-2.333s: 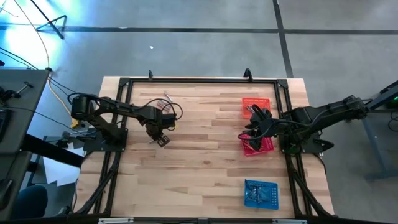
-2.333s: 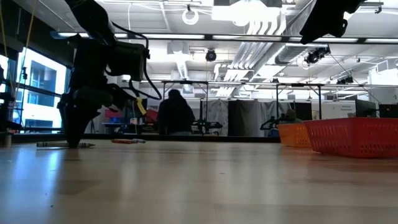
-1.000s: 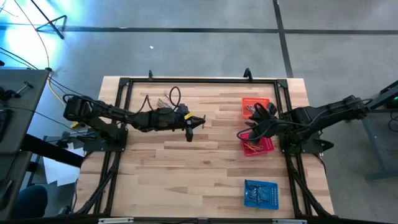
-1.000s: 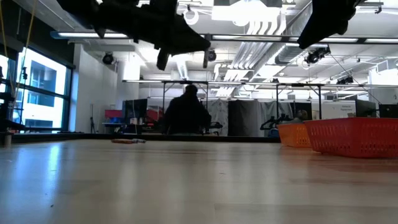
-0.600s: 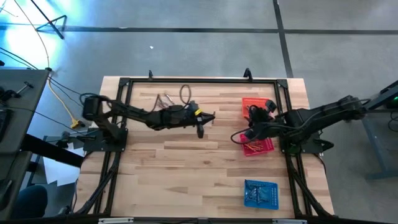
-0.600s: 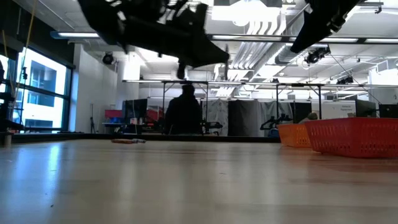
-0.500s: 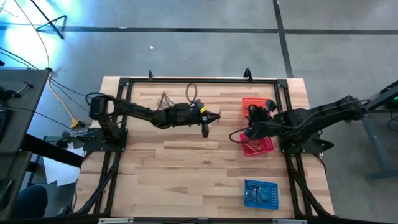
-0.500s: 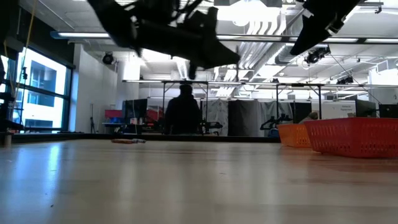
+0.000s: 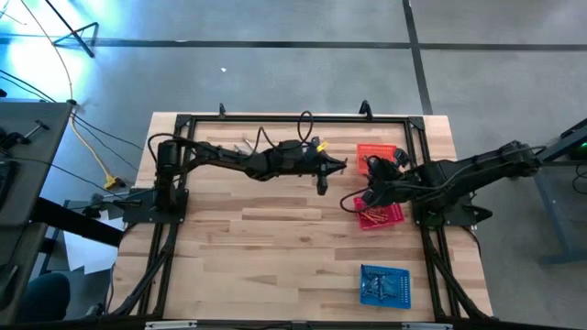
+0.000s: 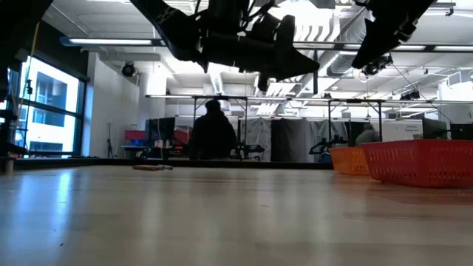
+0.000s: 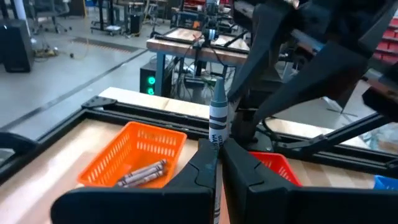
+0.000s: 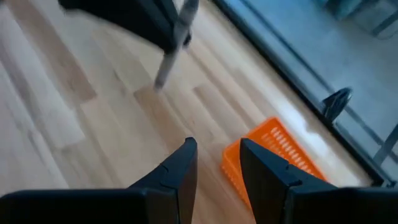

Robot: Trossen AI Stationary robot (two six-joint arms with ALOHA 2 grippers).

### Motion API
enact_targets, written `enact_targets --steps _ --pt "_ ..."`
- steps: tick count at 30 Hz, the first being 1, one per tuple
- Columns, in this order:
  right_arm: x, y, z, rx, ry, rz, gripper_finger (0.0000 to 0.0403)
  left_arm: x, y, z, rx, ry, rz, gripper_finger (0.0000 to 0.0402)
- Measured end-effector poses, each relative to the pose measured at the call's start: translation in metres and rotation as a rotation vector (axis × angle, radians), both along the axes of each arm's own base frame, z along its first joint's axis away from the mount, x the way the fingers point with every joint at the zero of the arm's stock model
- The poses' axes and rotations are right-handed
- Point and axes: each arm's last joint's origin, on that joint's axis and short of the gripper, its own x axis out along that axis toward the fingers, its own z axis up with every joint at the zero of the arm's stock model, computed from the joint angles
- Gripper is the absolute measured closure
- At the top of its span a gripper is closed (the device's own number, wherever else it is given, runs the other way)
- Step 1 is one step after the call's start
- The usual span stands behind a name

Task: Sort crayons
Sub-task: Put the gray crayon into the orange bin

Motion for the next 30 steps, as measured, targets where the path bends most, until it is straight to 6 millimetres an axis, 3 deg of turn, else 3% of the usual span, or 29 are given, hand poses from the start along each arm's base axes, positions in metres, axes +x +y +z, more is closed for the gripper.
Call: enact_targets --steps 8,14,23,30 --pt "0.02 0.012 0.016 -0.084 -0.173 0.16 0.0289 0.002 -0.011 0.003 0.06 -0.026 -0.02 0.0401" --pt "0.018 0.019 0.015 -0.048 -0.195 0.159 0.0289 0.002 -0.014 0.007 0.11 -0.054 0.032 0.0401" --pt "-0.009 0.032 -0.044 -0.043 -0.415 -0.021 0.0289 0.0 -0.016 0.018 0.162 -0.082 0.055 0.0401" --pt "-0.007 0.033 -0.055 -0.07 -0.614 -0.008 0.0289 0.001 -0.024 0.019 0.119 -0.096 0.022 0.0401"
